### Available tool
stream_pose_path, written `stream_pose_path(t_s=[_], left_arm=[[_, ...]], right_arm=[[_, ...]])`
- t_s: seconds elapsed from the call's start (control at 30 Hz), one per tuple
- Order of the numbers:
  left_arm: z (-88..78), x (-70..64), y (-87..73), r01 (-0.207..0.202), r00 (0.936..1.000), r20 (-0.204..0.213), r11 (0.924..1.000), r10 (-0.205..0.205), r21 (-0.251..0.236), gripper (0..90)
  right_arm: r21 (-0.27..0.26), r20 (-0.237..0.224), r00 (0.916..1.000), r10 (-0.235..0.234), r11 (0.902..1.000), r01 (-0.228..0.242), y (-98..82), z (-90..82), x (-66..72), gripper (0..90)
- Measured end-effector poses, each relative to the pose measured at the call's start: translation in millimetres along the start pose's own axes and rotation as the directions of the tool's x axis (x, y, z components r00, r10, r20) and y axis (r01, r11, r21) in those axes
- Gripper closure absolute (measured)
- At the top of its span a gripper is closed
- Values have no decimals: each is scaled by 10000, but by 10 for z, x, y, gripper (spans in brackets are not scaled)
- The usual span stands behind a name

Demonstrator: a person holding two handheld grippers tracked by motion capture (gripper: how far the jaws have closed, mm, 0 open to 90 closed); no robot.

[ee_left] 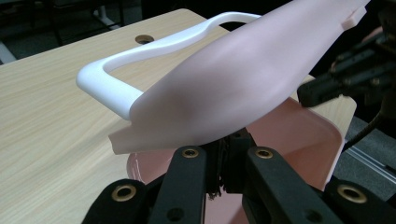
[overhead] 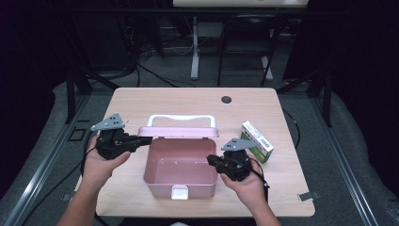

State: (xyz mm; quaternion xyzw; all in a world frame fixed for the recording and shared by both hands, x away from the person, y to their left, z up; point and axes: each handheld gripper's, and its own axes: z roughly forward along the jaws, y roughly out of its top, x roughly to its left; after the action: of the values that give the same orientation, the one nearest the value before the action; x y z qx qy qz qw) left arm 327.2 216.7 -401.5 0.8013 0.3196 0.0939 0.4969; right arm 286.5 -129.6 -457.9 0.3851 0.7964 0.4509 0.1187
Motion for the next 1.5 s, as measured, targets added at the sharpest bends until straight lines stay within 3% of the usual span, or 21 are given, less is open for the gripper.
stream_pose_path(t_s=[0.1, 0.23, 0.47, 0.77, 1.5], left_arm=[[12, 18, 16, 16, 10000, -37, 10000, -16, -84, 896], [39, 33, 34, -36, 9998, -188, 9998, 32, -175, 895], [94, 73, 47, 12, 9994, -346, 9997, -21, -256, 895], [145, 147, 48, 121, 9991, -394, 9995, -132, -290, 895], [192, 269, 12, 397, 9982, -449, 9989, -409, -255, 893]], right_arm=[[267, -45, 9995, -323, 9991, 324, -38, 32, 87, 861], [464, -232, 9991, -362, 9982, 372, -100, 65, 144, 861], [637, -210, 9997, -143, 9978, 156, -200, 69, 125, 867], [1062, -369, 9990, -235, 9940, 273, -259, 148, 150, 874], [1244, -624, 9976, -306, 9915, 382, -292, 192, 243, 899]])
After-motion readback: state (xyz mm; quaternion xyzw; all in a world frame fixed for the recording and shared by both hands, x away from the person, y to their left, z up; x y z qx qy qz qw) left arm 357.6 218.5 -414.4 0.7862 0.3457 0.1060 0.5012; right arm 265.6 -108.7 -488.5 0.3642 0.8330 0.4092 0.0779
